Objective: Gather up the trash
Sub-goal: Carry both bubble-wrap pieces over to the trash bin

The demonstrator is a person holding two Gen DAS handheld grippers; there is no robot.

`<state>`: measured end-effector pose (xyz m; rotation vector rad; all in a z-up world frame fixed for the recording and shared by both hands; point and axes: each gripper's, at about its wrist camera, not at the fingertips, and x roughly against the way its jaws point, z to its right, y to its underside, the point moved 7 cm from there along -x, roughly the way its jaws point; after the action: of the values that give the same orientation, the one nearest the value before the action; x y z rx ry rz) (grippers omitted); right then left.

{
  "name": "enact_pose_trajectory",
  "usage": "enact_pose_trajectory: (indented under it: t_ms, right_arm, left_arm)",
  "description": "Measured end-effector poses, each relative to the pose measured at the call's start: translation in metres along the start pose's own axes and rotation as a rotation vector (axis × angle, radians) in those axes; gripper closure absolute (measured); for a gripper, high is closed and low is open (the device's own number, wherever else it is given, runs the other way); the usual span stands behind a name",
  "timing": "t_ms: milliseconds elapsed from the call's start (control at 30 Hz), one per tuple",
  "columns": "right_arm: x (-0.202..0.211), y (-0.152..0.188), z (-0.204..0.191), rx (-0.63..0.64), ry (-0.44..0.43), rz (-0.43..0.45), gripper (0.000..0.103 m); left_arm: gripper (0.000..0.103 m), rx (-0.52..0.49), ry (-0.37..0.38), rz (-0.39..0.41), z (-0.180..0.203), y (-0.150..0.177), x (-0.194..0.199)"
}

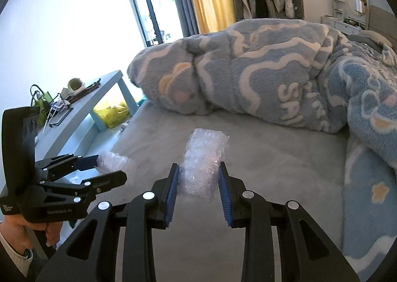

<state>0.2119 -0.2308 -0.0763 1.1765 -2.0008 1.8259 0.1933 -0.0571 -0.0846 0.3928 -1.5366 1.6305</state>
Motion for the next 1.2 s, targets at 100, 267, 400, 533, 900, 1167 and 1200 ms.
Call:
enact_pose_trajectory:
  t_ms: [100,267,400,533,900,1167,1200]
  right_arm:
    - [0.004,0.004,-0.018,0.010,-0.011,0.005,0.071]
    - [0.004,0.013,-0.049,0.039,-0.024,-0.001,0.071]
    - [-0.001,0.019,-0.071,0.061,-0.031,-0.015,0.071]
    - [-0.009,0.021,-0.097,0.084,-0.049,-0.027,0.071]
    - [-0.042,0.015,-0.180,0.152,-0.141,-0.058,0.071]
    - [-0.068,0.019,-0.232,0.201,-0.186,-0.093,0.071]
    - [-0.071,0.019,-0.237,0.205,-0.190,-0.098,0.071]
  left_arm:
    - [0.038,-0.002,-0.007,0.009,-0.009,0.011,0.017]
    - [0.038,0.011,-0.016,0.006,-0.028,0.027,0.038]
    - [0.038,0.017,-0.031,0.008,-0.044,0.037,0.052]
    - [0.038,0.026,-0.054,0.003,-0.064,0.046,0.063]
    - [0.038,0.117,-0.128,-0.059,-0.141,0.078,0.077]
    - [0.038,0.191,-0.144,-0.113,-0.192,0.107,0.081]
    - [0.038,0.193,-0.149,-0.119,-0.195,0.110,0.082]
